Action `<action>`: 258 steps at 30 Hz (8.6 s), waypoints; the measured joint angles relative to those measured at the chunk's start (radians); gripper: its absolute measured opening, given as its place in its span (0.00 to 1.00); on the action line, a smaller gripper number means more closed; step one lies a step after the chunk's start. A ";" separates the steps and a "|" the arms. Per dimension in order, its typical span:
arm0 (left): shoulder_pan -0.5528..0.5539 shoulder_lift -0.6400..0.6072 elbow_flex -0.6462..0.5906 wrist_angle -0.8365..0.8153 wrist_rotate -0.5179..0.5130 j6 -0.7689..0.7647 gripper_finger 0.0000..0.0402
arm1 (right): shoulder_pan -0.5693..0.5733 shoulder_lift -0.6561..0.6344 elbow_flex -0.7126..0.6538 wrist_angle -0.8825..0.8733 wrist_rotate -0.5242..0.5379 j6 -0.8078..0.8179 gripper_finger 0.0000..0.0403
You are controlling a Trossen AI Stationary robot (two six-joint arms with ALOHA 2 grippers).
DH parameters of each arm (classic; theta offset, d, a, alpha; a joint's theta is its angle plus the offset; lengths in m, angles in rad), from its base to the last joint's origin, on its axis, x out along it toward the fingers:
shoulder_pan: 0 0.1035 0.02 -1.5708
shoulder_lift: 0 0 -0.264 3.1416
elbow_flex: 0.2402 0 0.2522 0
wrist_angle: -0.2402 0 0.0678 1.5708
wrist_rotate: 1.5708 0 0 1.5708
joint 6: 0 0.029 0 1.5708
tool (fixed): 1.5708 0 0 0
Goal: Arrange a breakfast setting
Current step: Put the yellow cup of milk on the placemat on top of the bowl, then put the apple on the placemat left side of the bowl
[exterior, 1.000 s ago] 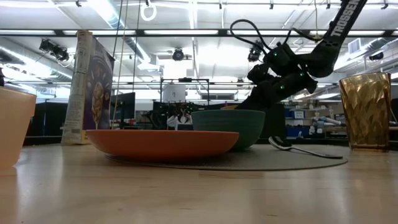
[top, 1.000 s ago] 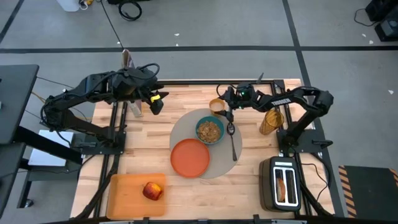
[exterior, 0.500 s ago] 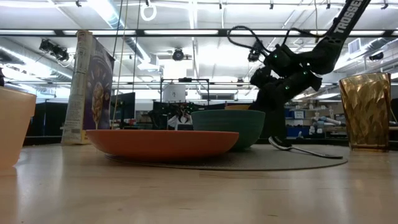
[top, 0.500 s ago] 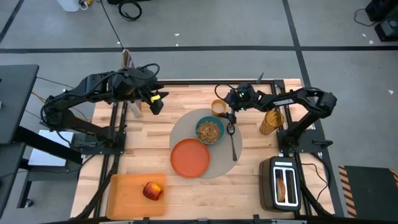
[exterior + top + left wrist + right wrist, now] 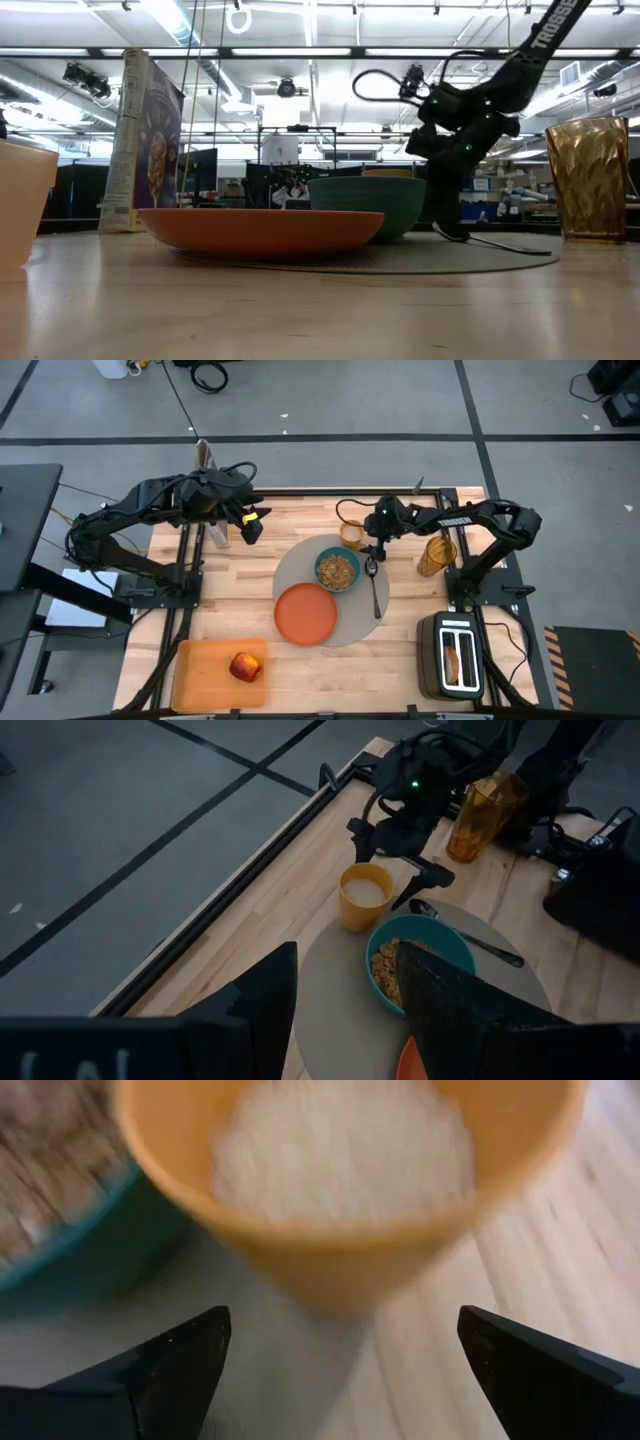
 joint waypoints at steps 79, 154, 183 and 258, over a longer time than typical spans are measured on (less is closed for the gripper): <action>-1.129 0.093 -0.885 0.370 0.131 -0.322 0.44 | 0.925 -0.053 0.660 -0.159 0.584 0.852 0.91; -0.670 0.141 -0.261 -0.355 0.150 -0.186 0.05 | 0.844 -0.178 0.661 -0.330 0.577 0.857 0.90; 0.075 0.602 -0.259 -0.107 0.204 0.339 0.05 | 0.853 -0.271 0.658 -0.639 0.651 0.847 0.86; 0.153 0.703 0.034 -0.093 0.344 0.118 0.27 | 0.848 -0.227 0.657 -0.585 0.639 0.889 0.86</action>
